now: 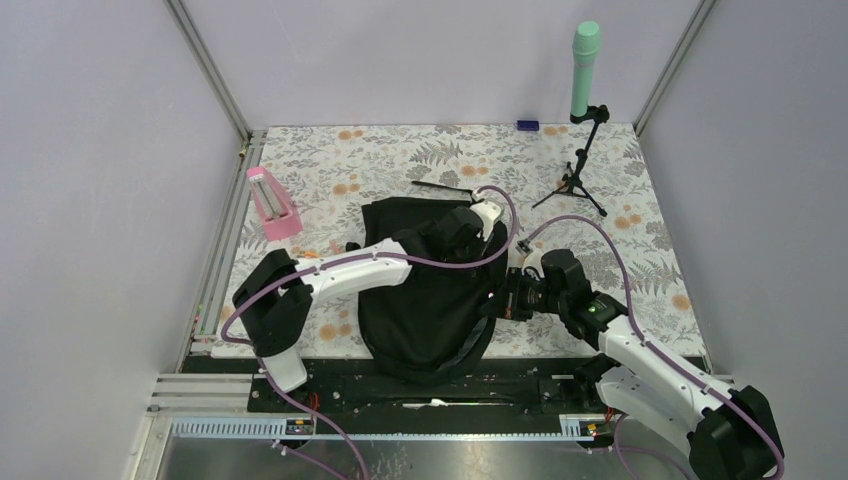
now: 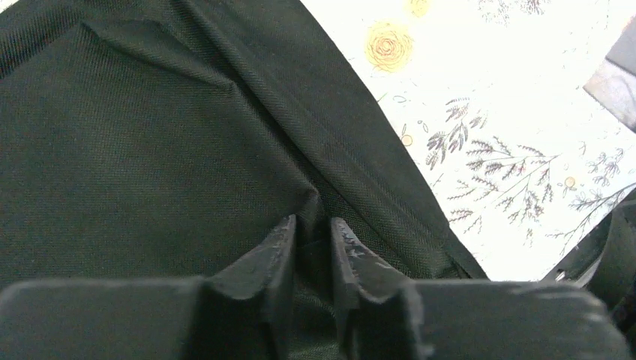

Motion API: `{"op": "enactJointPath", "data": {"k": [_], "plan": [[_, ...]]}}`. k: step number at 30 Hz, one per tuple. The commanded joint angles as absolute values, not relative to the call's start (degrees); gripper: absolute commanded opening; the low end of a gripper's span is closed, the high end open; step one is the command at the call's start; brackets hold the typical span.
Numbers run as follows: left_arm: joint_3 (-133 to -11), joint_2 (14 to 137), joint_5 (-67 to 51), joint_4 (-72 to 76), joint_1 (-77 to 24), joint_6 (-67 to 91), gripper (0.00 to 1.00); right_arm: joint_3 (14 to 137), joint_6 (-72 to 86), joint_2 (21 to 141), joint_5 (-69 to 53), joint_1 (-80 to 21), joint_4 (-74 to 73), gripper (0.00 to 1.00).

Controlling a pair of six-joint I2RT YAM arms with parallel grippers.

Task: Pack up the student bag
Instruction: Zip the student bag at the center of the board.

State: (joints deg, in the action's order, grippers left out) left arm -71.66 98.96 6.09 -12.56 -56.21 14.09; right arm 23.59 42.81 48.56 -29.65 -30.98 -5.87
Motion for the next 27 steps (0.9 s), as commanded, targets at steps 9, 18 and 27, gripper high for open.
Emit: {"op": "enactJointPath", "data": {"k": [9, 18, 27], "plan": [[-80.5, 102.9, 15.1, -8.9, -54.2, 22.1, 0.0, 29.8, 43.5, 41.0, -32.3, -31.2, -18.0, 0.0], [-81.9, 106.0, 16.4, -1.6, -50.5, 27.2, 0.0, 28.0, 48.7, 40.7, -35.9, -31.3, -13.0, 0.0], [-86.3, 110.0, 16.2, 2.1, -46.2, 28.5, 0.0, 29.1, 53.0, 45.3, -32.5, -39.0, -6.7, 0.0]]}}
